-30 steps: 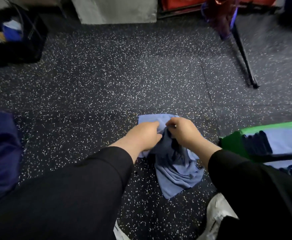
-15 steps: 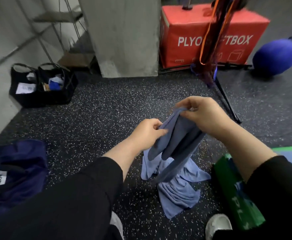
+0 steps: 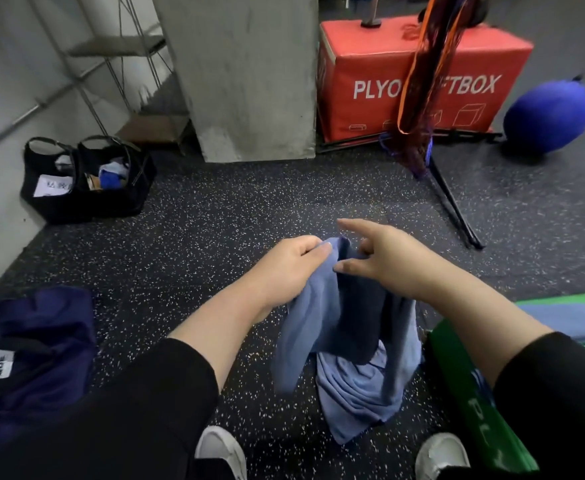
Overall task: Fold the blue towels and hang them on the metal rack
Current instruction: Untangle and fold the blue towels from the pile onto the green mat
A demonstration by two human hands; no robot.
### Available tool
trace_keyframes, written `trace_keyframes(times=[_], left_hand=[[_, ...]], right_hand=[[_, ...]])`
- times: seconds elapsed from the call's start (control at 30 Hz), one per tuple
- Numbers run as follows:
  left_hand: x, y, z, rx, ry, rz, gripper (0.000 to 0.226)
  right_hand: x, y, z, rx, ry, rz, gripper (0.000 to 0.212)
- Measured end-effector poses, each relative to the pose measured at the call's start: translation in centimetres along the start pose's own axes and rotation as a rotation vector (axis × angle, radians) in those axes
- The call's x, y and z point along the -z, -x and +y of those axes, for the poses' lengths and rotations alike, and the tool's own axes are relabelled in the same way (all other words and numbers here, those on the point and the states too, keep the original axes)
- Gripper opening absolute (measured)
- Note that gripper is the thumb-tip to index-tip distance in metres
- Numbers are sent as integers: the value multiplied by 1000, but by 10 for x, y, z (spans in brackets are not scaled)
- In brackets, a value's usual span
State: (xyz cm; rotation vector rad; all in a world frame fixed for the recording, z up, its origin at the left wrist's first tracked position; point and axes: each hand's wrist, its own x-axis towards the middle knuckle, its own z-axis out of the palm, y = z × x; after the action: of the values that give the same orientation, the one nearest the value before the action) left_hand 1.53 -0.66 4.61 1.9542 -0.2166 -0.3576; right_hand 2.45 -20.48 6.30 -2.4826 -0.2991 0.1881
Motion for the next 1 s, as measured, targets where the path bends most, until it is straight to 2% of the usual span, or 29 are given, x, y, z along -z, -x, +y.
trace_keyframes(times=[0.1, 0.17, 0.23, 0.3, 0.43, 0.5, 0.63, 0.73, 0.87, 0.93, 1.0], left_hand=[[4, -4, 4, 46, -12, -63, 27], [6, -6, 2, 76, -26, -72, 18], [7, -8, 0, 92, -46, -46, 8], [9, -10, -2, 105, -94, 1, 12], [20, -11, -4, 65, -423, 48, 22], [27, -12, -6, 56, -480, 103, 22], [43, -17, -16, 23, -400, 290, 16], [43, -17, -18, -32, -266, 323, 26], [33, -14, -6, -72, -130, 419, 42], [31, -16, -1, -101, -118, 448, 45], [29, -17, -1, -134, -181, 424, 47]], right_hand=[[-3, -5, 2, 42, -49, -55, 63], [-4, -6, 4, 78, -63, -96, 40], [-5, -8, 4, 62, -67, -96, 8], [-6, -13, 7, 25, -37, -61, 18], [-2, -18, 9, -40, 27, 38, 35], [1, -18, 11, -90, 18, 85, 41], [5, -20, 14, -127, 16, 114, 48], [4, -21, 14, -110, -10, 112, 45], [2, -24, 12, -83, -132, 96, 7], [3, -24, 9, -78, -163, 87, 32], [3, -24, 7, -67, -203, 80, 41]])
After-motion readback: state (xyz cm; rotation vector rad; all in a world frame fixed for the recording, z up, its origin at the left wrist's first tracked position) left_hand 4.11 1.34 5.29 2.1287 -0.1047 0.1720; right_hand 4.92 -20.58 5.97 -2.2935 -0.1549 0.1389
